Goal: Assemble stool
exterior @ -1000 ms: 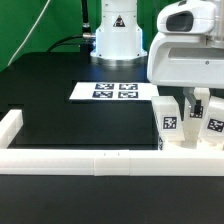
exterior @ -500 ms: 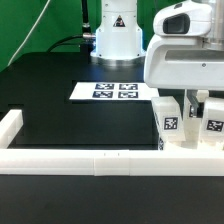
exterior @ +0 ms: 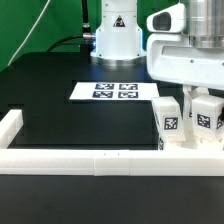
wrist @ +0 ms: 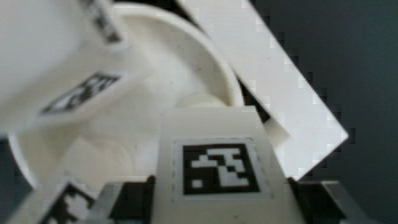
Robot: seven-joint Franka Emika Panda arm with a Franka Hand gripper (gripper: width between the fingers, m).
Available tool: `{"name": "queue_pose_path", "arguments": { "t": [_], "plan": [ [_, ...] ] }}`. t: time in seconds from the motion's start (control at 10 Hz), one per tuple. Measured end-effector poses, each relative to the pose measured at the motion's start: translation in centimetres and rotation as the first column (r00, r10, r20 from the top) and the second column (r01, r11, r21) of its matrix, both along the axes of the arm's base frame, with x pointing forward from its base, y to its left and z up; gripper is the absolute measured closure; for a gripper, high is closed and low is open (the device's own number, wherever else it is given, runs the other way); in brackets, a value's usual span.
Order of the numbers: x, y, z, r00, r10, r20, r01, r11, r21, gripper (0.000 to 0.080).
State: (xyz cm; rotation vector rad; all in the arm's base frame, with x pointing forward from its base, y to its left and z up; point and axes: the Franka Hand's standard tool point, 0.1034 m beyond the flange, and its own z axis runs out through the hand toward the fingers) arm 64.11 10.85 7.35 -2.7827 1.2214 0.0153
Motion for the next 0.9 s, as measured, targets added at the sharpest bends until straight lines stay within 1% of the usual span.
{"name": "queue_pose_path", "arguments": {
  "t": [0.1,0.3,0.5,0.6,0.8,0.9],
  "plan": [
    [-0.17,0.38,-0.05,0.999,-0.042,-0.008,0.042,0.999,-0.005,0.0459],
    [-0.17,0.43,-0.07,0.981,-0.190,-0.024,0.190,0.982,0.005,0.0459],
    [-0.15,0.54,-0.13,0.936,-0.350,-0.038,0.351,0.936,0.014,0.0459],
    [-0.18,0.59,-0.18,0.879,-0.475,-0.039,0.476,0.879,0.029,0.0459],
    [-0.31,0.80,-0.27,0.732,-0.680,-0.038,0.681,0.728,0.081,0.0459],
    [-0.29,0.96,-0.27,0.694,-0.719,-0.045,0.720,0.689,0.084,0.0459]
  ]
}}
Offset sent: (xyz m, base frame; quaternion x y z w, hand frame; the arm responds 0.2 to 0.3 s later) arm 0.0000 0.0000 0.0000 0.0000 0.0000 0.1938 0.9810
